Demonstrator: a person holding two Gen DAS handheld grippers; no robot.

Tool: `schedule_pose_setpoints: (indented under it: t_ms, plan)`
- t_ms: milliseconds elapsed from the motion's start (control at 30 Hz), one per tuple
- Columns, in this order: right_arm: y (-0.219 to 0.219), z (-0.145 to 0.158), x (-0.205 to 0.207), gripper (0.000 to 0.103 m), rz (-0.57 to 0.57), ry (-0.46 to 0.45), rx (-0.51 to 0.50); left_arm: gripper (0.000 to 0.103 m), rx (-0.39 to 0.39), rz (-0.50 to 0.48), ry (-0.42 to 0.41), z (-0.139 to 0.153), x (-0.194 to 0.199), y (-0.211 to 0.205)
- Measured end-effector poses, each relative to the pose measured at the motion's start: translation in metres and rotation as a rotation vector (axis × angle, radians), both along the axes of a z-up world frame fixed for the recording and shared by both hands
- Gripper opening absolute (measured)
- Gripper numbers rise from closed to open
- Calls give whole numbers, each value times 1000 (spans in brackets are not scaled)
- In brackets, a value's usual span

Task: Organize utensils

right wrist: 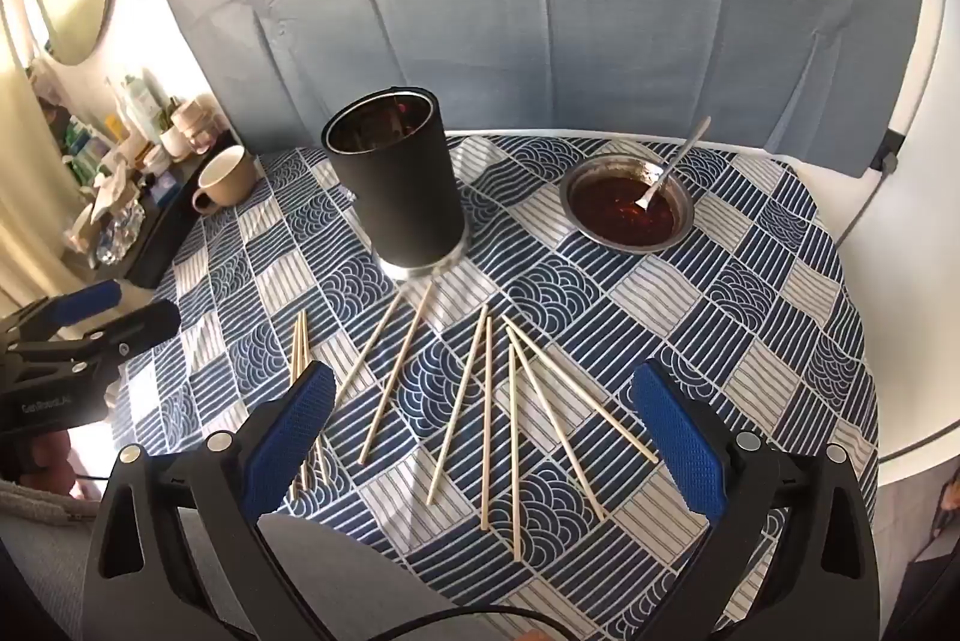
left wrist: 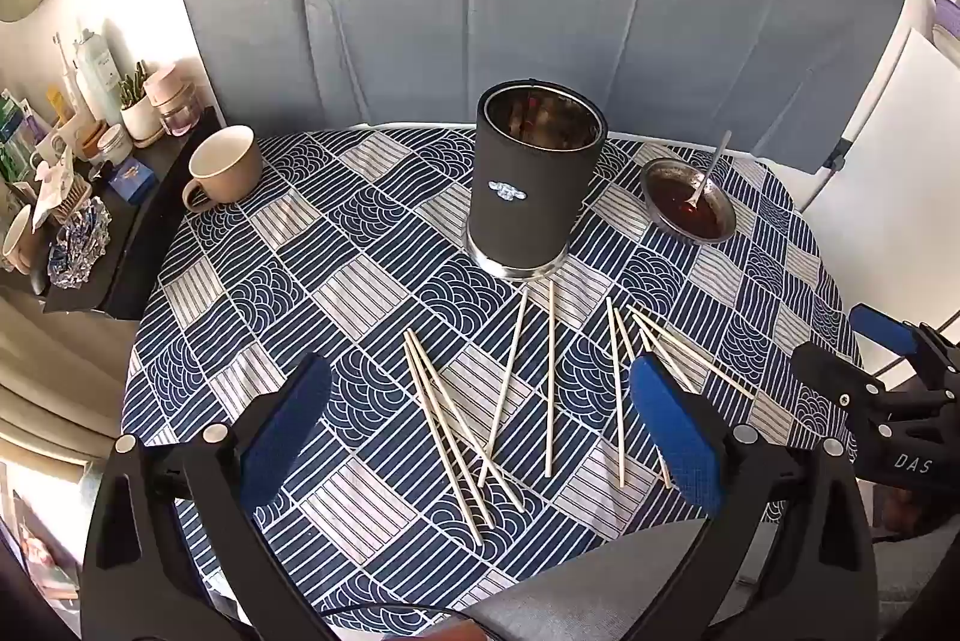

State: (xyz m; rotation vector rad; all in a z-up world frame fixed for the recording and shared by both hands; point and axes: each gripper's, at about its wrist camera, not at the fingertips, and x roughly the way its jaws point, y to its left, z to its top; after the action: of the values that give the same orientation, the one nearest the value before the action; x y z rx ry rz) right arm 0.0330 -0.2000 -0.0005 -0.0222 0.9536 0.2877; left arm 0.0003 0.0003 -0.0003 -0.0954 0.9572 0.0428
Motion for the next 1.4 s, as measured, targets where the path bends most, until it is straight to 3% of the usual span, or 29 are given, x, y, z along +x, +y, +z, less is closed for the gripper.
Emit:
schedule_pose_setpoints:
  t_ms: [1400]
  plan:
    - [1, 1, 1, 95, 5, 0, -5, 97, 1, -1, 4, -5, -2, -3]
